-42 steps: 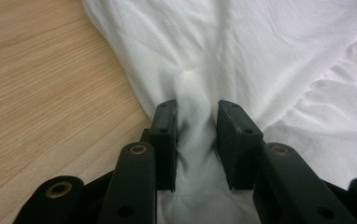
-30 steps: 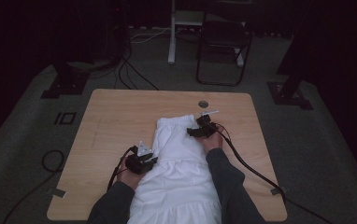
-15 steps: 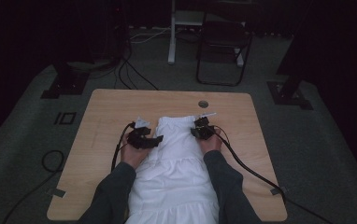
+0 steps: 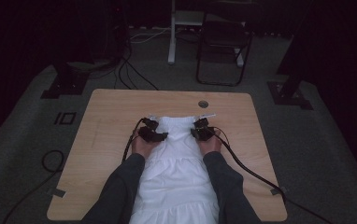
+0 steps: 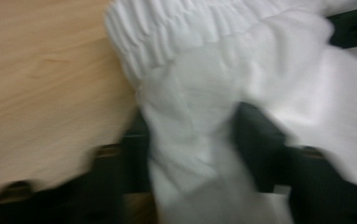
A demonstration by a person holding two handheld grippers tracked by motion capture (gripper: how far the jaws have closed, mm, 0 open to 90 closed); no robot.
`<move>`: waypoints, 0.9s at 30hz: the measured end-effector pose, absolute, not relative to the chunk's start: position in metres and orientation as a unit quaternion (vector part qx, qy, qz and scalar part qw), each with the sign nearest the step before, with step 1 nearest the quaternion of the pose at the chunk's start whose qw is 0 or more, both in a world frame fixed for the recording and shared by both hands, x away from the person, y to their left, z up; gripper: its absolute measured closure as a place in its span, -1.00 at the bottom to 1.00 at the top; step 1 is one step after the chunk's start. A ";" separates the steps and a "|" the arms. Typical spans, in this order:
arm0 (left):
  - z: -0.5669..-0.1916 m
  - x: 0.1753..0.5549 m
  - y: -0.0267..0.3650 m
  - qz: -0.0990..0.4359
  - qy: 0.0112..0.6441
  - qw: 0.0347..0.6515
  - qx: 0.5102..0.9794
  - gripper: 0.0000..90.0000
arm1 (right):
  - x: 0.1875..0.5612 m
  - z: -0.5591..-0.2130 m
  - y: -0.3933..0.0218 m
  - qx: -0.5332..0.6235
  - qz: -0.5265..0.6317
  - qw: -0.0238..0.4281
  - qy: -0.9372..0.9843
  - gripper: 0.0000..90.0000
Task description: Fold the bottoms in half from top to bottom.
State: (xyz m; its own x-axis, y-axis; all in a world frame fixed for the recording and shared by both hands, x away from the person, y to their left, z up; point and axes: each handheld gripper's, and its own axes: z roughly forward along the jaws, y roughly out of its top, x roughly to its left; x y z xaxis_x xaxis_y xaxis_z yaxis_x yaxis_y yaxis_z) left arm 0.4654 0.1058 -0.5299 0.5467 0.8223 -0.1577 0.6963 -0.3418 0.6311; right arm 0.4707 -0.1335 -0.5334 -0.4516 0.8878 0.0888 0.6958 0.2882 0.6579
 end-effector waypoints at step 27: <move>-0.310 0.424 0.107 0.262 0.311 0.450 0.795 0.91 | 0.437 -0.319 -0.181 0.390 0.488 0.247 0.741 0.92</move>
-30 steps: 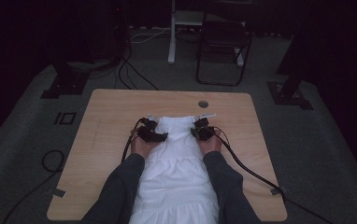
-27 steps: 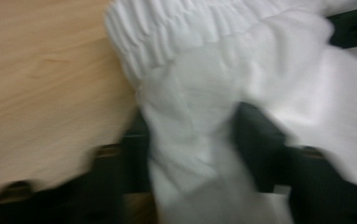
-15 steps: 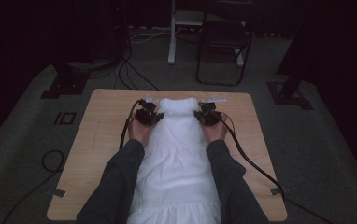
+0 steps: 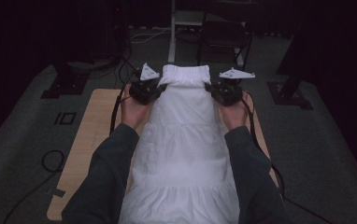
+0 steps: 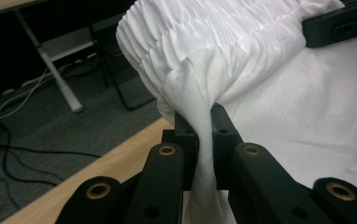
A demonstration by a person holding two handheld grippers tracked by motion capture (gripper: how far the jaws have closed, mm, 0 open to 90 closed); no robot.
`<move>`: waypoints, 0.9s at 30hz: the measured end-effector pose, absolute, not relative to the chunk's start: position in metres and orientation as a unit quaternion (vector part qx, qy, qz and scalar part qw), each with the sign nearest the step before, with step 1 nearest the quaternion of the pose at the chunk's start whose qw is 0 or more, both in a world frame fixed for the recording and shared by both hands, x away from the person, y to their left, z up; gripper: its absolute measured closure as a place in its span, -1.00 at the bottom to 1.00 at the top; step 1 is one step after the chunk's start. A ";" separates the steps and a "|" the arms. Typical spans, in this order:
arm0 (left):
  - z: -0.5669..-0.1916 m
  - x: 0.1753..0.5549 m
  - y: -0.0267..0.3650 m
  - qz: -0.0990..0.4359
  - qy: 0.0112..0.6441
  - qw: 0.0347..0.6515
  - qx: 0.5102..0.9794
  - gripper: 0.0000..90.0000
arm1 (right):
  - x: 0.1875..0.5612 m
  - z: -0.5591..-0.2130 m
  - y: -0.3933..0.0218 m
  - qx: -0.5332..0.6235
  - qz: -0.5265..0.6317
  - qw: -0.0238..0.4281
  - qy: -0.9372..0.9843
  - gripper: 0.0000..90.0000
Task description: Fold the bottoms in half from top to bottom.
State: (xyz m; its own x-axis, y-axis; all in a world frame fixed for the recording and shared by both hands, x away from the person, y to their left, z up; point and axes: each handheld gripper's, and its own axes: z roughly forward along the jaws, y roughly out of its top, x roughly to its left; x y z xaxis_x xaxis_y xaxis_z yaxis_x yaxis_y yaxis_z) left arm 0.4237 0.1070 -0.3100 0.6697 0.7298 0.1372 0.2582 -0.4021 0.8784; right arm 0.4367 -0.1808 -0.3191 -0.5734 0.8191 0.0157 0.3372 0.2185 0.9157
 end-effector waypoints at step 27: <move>-0.435 0.276 0.129 0.109 0.274 0.453 0.841 0.87 | 0.271 -0.441 -0.198 0.352 0.456 0.138 0.806 0.91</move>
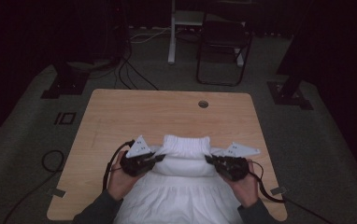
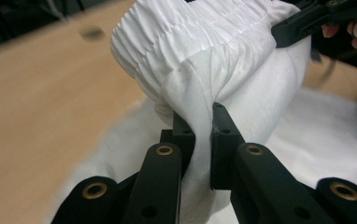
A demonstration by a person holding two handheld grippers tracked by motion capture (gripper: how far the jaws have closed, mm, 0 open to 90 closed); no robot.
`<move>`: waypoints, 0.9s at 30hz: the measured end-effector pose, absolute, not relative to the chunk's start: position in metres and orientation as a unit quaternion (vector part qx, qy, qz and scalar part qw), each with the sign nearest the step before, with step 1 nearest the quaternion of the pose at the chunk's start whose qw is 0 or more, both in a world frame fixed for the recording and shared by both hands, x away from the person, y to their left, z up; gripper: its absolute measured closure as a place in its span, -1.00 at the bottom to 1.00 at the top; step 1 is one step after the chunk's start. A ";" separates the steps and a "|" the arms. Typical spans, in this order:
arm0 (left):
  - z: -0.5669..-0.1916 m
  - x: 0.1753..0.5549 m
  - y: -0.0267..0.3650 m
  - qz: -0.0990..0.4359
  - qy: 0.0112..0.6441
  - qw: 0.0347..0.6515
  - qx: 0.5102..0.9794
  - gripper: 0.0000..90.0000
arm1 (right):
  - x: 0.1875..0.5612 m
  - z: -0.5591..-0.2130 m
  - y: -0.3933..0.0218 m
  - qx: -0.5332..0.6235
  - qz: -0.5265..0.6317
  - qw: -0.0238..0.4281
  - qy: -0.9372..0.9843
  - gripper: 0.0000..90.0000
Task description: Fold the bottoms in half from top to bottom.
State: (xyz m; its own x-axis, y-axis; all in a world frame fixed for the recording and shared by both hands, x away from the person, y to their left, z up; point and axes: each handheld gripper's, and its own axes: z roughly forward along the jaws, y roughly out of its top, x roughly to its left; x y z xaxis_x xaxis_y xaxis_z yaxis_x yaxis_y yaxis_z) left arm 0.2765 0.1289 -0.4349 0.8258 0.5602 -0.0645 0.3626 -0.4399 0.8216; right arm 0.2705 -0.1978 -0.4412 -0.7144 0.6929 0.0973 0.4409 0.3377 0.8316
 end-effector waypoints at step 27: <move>-0.529 0.283 0.112 0.072 0.309 0.341 0.885 0.88 | 0.288 -0.533 -0.181 0.378 0.352 0.080 0.853 0.89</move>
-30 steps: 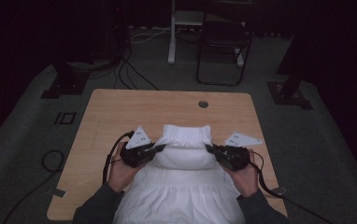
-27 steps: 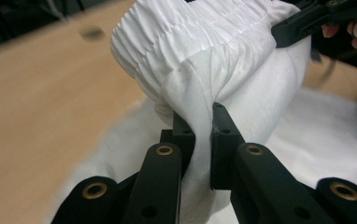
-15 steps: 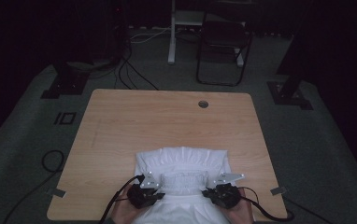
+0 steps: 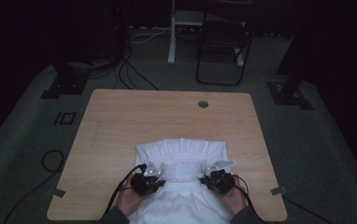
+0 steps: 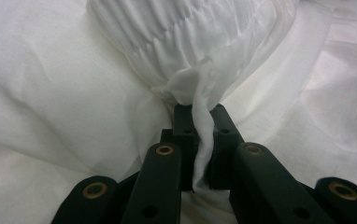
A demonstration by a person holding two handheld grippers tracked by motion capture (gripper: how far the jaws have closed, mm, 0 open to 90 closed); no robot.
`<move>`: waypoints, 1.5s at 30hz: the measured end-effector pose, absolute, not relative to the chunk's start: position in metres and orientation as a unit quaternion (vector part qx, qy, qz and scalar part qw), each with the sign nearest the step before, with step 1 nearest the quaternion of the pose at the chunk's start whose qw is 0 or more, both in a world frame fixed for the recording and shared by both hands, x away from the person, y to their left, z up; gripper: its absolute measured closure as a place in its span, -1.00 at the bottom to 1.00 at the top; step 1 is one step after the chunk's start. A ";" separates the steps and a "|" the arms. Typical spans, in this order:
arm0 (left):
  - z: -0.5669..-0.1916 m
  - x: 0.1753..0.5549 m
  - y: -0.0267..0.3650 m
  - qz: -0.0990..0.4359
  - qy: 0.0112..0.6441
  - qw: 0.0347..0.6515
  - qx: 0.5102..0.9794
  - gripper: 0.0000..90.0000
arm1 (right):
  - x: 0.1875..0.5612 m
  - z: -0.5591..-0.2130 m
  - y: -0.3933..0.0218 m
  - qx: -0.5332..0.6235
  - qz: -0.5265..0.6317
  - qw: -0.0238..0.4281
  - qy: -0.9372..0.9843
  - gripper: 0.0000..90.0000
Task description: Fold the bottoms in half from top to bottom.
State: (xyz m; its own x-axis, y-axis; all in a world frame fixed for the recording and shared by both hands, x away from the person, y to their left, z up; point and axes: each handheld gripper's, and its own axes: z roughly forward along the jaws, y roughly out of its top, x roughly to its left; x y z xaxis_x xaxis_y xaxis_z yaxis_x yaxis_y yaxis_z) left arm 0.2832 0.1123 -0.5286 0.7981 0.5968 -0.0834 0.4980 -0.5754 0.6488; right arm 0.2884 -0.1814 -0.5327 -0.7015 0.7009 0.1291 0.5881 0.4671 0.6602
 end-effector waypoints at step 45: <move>-0.523 0.425 0.104 0.125 0.337 0.305 0.882 0.87 | 0.424 -0.530 -0.161 0.433 0.327 0.129 0.830 0.89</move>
State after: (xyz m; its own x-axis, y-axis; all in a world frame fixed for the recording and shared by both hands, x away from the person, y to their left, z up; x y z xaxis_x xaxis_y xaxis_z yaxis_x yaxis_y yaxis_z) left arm 0.4250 0.1045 -0.5235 0.7418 0.6705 0.0143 0.5180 -0.5864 0.6227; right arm 0.4242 -0.1612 -0.5296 -0.5911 0.8036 0.0693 0.6347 0.4104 0.6548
